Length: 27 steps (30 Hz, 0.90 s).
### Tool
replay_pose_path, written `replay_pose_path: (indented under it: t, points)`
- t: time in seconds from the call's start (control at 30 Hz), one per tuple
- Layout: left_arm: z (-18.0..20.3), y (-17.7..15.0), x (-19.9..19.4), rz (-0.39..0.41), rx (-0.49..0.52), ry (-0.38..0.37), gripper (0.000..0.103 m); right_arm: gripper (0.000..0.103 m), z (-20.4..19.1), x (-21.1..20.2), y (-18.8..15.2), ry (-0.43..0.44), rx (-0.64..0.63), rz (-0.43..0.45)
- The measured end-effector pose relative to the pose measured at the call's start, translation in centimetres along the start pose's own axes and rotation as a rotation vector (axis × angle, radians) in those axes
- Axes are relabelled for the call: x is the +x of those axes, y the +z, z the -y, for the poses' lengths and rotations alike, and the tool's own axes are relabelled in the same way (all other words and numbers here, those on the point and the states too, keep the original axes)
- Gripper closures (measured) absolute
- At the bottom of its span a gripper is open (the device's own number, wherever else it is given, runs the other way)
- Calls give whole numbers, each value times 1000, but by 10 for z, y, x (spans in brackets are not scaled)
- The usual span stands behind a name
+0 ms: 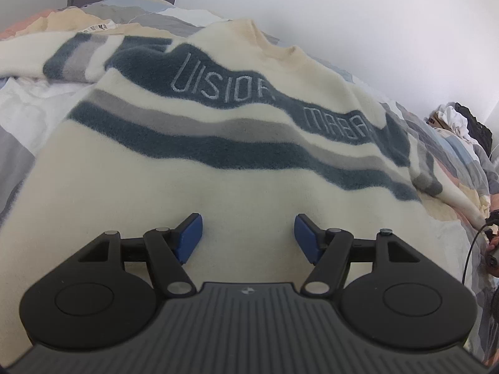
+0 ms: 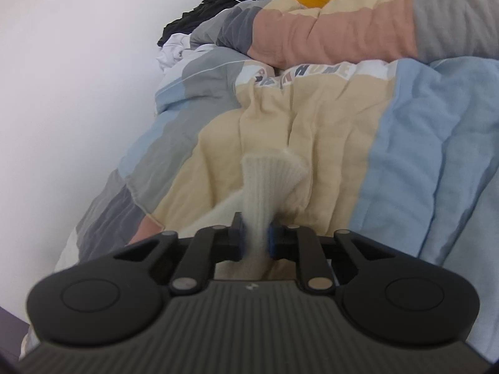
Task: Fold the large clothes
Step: 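Grasp the sleeve cuff with the right gripper and lift it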
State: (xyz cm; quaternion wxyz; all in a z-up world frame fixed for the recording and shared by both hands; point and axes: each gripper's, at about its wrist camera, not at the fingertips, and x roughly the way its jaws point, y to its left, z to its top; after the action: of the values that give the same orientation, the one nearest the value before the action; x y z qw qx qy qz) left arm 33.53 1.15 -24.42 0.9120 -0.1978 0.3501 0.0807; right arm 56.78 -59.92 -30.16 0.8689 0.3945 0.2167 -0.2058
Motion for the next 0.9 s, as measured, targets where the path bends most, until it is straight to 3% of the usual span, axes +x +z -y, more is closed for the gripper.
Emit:
replay_pose_path:
  t: [0.13, 0.27, 0.53, 0.67, 0.9]
  points:
    - [-3, -1, -3, 16, -29, -3, 32, 87, -19, -23, 12, 35, -51, 20]
    - [1, 1, -10, 74, 9, 26, 32, 88, -54, -65, 27, 127, -98, 42]
    - [-21, 16, -55, 212, -90, 10, 32, 88, -171, -177, 44, 327, -321, 91]
    - [-28, 23, -77, 272, -91, 7, 32, 88, -227, -237, 23, 449, -424, 94]
    - [-57, 40, -107, 379, -106, 31, 32, 88, -314, -342, -49, 675, -671, 82]
